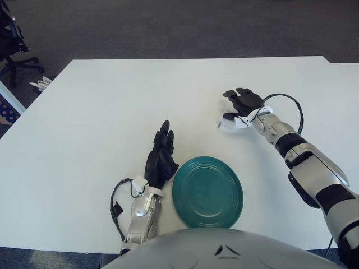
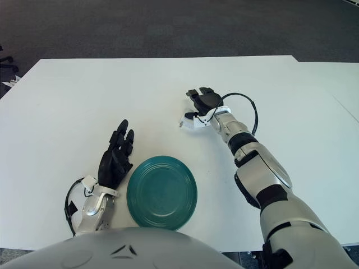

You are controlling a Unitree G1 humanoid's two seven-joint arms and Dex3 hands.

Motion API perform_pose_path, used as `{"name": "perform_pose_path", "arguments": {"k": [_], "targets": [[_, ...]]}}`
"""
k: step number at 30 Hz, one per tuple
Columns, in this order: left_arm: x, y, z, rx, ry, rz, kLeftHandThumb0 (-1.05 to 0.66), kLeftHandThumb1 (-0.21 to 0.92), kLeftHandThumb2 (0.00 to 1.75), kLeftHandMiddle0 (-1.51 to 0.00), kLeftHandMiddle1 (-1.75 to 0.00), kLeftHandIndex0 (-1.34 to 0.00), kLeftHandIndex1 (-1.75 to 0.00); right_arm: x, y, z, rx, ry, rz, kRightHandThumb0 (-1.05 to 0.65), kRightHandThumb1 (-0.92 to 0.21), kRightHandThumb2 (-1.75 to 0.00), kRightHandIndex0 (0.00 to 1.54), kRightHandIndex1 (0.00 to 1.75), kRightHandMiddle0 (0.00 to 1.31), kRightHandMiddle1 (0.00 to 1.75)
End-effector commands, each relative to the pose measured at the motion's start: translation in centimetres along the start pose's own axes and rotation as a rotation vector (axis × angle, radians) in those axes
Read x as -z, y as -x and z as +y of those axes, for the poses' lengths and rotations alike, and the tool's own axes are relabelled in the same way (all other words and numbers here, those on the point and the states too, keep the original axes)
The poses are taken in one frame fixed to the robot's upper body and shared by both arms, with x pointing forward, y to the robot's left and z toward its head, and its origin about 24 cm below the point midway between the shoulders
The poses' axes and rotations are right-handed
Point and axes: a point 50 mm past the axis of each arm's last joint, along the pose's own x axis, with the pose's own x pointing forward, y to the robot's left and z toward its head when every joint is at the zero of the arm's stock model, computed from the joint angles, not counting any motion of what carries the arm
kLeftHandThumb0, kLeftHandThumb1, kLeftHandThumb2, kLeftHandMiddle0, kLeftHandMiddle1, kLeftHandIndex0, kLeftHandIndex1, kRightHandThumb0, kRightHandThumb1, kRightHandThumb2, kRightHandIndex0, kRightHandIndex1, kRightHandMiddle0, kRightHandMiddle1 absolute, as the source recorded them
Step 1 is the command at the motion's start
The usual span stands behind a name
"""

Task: Put the charger into the plate.

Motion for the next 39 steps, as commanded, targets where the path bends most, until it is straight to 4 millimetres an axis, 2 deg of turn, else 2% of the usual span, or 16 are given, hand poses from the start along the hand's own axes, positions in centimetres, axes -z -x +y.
{"name": "perform_pose_path", "arguments": {"k": [1, 10, 23, 28, 36, 39], "targets": [[1.9, 0.9, -0.9, -0.037, 0.084, 0.089, -1.03, 0.92, 1.13, -0.01, 0.0, 0.0, -0.26, -0.1, 1.9, 4.6, -0.206, 0.039, -0.014, -0.87, -0.92, -0.68, 0.16, 0.01, 0.0, 0.5], [1.8, 0.9, -1.3, -0.05, 0.063, 0.089, -1.05, 0.92, 1.11, 0.0, 0.0, 0.0, -0.21, 0.6, 2.7, 5.2, -0.256, 0.088, -0.043, -0.89, -0.92, -0.77, 0.16, 0.0, 0.0, 0.5], [1.9, 0.6, -1.6, -0.05, 0.045, 0.097, -1.04, 0.92, 1.11, -0.02, -0.01, 0.0, -0.26, 1.0, 2.8, 5.1, -0.238, 0.063, -0.003, -0.9, -0.92, -0.76, 0.15, 0.0, 0.0, 0.43], [2.0, 0.5, -1.7, -0.058, 0.054, 0.098, -1.03, 0.92, 1.11, -0.02, 0.0, 0.0, -0.27, 0.3, 1.8, 3.1, -0.179, 0.011, -0.027, -0.92, -0.92, -0.76, 0.14, 0.0, 0.0, 0.44], [2.0, 0.3, -1.6, -0.073, 0.072, 0.092, -1.01, 0.92, 1.11, -0.02, 0.0, 0.0, -0.3, 0.1, 1.7, -0.2, -0.084, -0.024, -0.063, -0.95, -0.92, -0.76, 0.17, 0.01, 0.0, 0.51], [2.1, 0.3, -1.6, -0.077, 0.08, 0.094, -1.01, 0.92, 1.11, -0.02, 0.0, 0.0, -0.32, 0.1, 1.6, -0.9, -0.066, -0.03, -0.062, -0.95, -0.92, -0.75, 0.18, 0.01, 0.0, 0.54]]}}
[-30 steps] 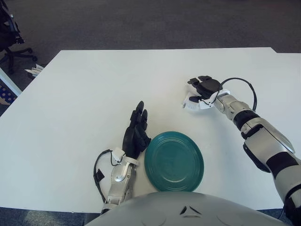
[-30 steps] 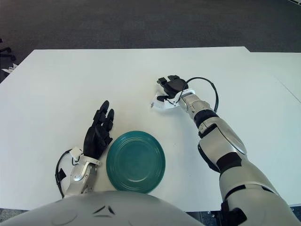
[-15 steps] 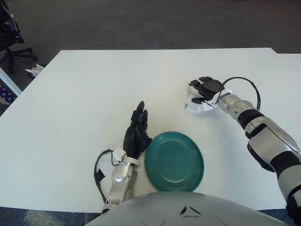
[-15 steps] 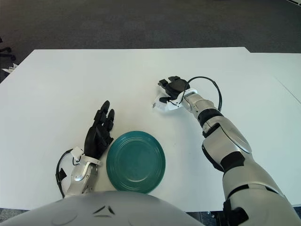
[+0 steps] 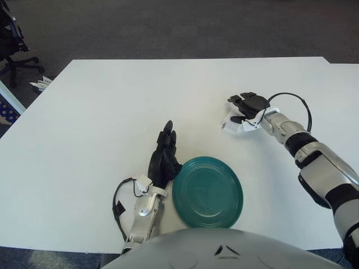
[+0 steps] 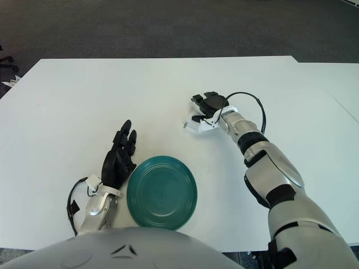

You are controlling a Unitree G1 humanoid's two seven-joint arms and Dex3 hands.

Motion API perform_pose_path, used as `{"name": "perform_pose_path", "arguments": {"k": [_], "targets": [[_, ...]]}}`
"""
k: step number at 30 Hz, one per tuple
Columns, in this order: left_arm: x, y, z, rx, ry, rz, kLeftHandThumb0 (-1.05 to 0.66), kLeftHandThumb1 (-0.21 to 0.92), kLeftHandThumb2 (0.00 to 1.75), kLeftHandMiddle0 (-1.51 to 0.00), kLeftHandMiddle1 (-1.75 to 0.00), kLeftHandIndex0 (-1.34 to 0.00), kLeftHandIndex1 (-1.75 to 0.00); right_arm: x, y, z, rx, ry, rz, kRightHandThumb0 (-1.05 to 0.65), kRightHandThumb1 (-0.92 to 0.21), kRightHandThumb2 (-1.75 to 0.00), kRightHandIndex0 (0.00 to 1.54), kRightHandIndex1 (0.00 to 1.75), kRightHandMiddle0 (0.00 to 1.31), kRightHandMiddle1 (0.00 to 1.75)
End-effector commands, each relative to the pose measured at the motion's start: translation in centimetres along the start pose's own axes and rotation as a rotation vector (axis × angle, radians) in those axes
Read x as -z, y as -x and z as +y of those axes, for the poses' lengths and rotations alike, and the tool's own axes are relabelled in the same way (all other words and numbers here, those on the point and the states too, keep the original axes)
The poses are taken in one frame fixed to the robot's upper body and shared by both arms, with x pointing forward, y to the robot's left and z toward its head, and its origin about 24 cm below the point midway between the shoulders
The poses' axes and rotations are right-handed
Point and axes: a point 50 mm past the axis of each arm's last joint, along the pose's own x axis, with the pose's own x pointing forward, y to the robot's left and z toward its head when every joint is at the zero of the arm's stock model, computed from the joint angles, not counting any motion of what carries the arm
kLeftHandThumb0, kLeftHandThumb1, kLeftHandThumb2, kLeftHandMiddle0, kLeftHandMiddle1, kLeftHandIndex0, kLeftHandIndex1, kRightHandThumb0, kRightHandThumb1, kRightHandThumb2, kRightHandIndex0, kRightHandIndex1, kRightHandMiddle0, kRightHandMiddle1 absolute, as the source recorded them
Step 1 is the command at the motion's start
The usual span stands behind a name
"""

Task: Put the charger into the plate.

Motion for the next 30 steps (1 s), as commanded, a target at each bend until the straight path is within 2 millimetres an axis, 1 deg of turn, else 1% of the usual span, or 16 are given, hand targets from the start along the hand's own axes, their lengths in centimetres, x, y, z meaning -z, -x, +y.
{"name": "perform_pose_path", "arguments": {"k": [1, 4, 8, 21, 30], "targets": [[2.0, 0.5, -1.2, -0.06, 0.102, 0.091, -1.01, 0.92, 1.11, -0.02, 0.0, 0.0, -0.32, -0.1, 0.1, 0.1, -0.001, -0.023, 0.004, -0.95, -0.92, -0.76, 0.17, 0.01, 0.0, 0.52], [2.0, 0.4, -1.2, -0.065, 0.106, 0.086, -1.01, 0.92, 1.1, -0.02, 0.0, 0.0, -0.33, -0.4, 0.1, -0.6, 0.039, -0.041, 0.003, -0.95, -0.92, -0.75, 0.19, 0.02, 0.0, 0.56], [1.9, 0.3, -1.2, -0.064, 0.102, 0.08, -1.01, 0.92, 1.1, -0.02, 0.0, 0.0, -0.34, -0.6, 0.2, -0.9, 0.058, -0.05, 0.002, -0.95, -0.92, -0.75, 0.2, 0.02, 0.0, 0.58], [1.9, 0.1, -1.0, -0.06, 0.127, 0.071, -1.01, 0.92, 1.09, -0.01, 0.0, 0.0, -0.33, -1.5, 0.9, -1.4, 0.078, -0.05, -0.027, -0.94, -0.92, -0.76, 0.22, 0.01, 0.0, 0.53], [2.0, 0.1, -0.8, -0.061, 0.101, 0.082, -1.01, 0.92, 1.08, 0.0, 0.0, 0.0, -0.32, -1.8, 1.2, -2.2, 0.121, -0.07, -0.034, -0.94, -0.92, -0.76, 0.22, 0.01, 0.0, 0.55]]}}
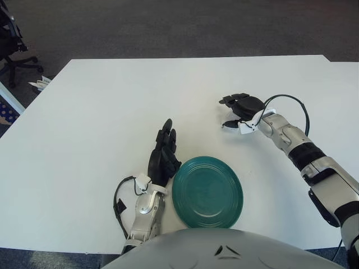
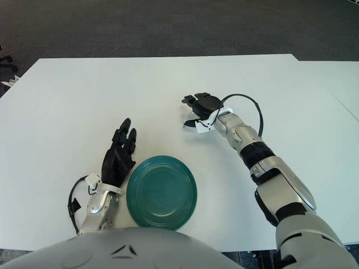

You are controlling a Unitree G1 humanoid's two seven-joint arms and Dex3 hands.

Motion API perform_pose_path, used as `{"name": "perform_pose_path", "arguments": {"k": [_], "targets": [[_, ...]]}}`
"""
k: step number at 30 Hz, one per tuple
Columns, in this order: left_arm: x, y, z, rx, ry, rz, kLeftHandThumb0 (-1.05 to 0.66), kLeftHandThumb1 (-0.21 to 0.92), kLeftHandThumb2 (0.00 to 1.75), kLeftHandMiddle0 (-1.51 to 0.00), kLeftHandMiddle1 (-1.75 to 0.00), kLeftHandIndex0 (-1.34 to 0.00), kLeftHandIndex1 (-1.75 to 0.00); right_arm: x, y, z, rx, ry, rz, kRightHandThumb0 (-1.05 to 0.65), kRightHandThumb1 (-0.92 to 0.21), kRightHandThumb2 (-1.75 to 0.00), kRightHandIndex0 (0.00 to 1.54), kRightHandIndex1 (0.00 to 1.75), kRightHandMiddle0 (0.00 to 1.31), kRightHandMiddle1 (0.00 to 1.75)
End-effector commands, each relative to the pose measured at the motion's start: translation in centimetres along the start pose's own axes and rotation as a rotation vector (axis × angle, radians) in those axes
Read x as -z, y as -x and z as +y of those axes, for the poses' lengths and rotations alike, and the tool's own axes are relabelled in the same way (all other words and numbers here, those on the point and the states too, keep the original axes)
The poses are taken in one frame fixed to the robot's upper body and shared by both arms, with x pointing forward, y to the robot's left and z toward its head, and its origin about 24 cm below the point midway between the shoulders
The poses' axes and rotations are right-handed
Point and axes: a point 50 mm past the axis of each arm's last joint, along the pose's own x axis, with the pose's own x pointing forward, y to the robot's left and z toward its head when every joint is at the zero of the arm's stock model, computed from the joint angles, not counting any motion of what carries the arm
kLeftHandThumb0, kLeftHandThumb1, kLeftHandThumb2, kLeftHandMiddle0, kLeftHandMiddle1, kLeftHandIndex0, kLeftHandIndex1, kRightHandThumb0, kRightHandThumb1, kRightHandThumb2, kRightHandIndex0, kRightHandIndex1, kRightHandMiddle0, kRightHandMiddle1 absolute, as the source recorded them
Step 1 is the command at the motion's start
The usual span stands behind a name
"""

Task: Put the charger into the plate.

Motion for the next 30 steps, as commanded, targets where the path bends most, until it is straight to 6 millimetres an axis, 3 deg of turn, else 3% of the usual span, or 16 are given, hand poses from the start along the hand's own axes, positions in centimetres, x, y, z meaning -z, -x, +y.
{"name": "perform_pose_path", "arguments": {"k": [1, 9, 30], "targets": [[2.0, 0.6, -0.7, -0.06, 0.062, 0.091, -1.01, 0.92, 1.08, 0.0, 0.0, 0.0, -0.32, 0.3, 0.3, -0.7, 0.032, -0.01, 0.011, -0.94, -0.92, -0.77, 0.22, 0.01, 0.0, 0.56], [1.9, 0.6, -0.8, -0.054, 0.05, 0.087, -1.0, 0.92, 1.08, 0.0, 0.0, 0.0, -0.34, 0.5, 0.9, -0.9, 0.016, 0.011, -0.004, -0.96, -0.92, -0.79, 0.22, 0.01, 0.0, 0.57], [1.9, 0.9, -0.8, -0.049, 0.068, 0.078, -1.03, 0.92, 1.08, 0.0, 0.0, 0.0, -0.28, 1.4, 1.9, 1.4, -0.092, 0.061, 0.003, -0.95, -0.92, -0.87, 0.22, 0.01, 0.0, 0.53]]}}
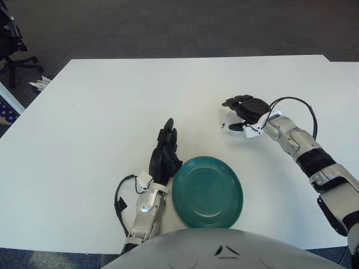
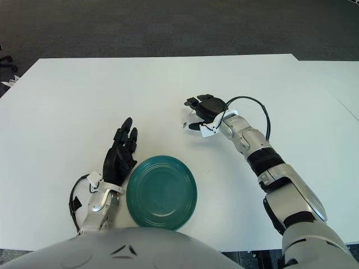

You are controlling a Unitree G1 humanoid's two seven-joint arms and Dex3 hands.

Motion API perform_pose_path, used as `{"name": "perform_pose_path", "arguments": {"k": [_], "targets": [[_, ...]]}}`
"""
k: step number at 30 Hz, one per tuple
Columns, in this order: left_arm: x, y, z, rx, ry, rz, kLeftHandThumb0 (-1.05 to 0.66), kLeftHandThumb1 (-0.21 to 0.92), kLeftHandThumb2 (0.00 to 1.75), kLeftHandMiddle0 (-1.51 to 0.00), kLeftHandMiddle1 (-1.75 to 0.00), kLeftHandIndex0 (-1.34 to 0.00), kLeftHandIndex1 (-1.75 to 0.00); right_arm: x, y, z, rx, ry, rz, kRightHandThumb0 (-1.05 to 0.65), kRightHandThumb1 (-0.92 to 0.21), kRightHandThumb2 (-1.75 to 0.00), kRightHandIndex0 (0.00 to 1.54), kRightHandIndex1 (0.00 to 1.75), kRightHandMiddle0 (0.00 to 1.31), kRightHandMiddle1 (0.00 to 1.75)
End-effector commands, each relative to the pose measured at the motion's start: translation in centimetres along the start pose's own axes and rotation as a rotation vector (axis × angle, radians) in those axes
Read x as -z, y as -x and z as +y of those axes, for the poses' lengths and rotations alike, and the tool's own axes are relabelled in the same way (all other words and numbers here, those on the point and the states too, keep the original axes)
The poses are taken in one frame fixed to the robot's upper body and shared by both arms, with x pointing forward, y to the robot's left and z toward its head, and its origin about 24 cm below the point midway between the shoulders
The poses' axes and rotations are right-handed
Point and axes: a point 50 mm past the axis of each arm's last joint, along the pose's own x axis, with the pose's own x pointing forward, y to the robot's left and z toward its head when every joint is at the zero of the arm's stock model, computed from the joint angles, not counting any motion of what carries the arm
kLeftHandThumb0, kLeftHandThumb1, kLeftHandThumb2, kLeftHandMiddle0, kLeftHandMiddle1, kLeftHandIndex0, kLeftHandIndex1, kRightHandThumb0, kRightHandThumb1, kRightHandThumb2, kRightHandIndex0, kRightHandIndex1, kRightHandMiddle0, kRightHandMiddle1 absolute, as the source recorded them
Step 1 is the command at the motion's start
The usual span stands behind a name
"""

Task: Put the charger into the plate.

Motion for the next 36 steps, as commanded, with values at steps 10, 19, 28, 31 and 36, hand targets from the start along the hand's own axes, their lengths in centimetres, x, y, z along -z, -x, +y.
{"name": "perform_pose_path", "arguments": {"k": [10, 19, 28, 31, 36], "targets": [[1.7, 1.1, -0.7, -0.046, 0.068, 0.079, -1.04, 0.92, 1.1, -0.01, 0.0, 0.0, -0.26, 0.8, 0.2, 1.2, -0.044, 0.0, 0.03, -0.96, -0.92, -0.86, 0.21, 0.0, 0.0, 0.52], [1.7, 1.2, -0.6, -0.035, 0.08, 0.08, -1.04, 0.92, 1.12, 0.0, 0.0, 0.0, -0.25, 0.9, 0.0, 2.1, -0.055, -0.019, 0.046, -0.96, -0.92, -0.85, 0.2, 0.0, 0.0, 0.51], [1.7, 1.3, -0.5, -0.045, 0.077, 0.091, -1.04, 0.92, 1.1, 0.0, 0.0, 0.0, -0.22, 1.0, -0.2, 2.5, -0.059, -0.025, 0.052, -0.97, -0.92, -0.85, 0.19, 0.0, 0.0, 0.51], [1.6, 1.3, -0.5, -0.044, 0.073, 0.091, -1.05, 0.92, 1.1, 0.0, 0.0, 0.0, -0.21, 1.1, -0.3, 2.7, -0.063, -0.028, 0.053, -0.98, -0.92, -0.85, 0.19, 0.0, 0.0, 0.51], [1.6, 1.3, -0.5, -0.045, 0.077, 0.09, -1.05, 0.92, 1.09, 0.0, 0.0, 0.0, -0.2, 1.0, -0.5, 2.8, -0.069, -0.028, 0.048, -0.97, -0.92, -0.86, 0.19, 0.0, 0.0, 0.52]]}}
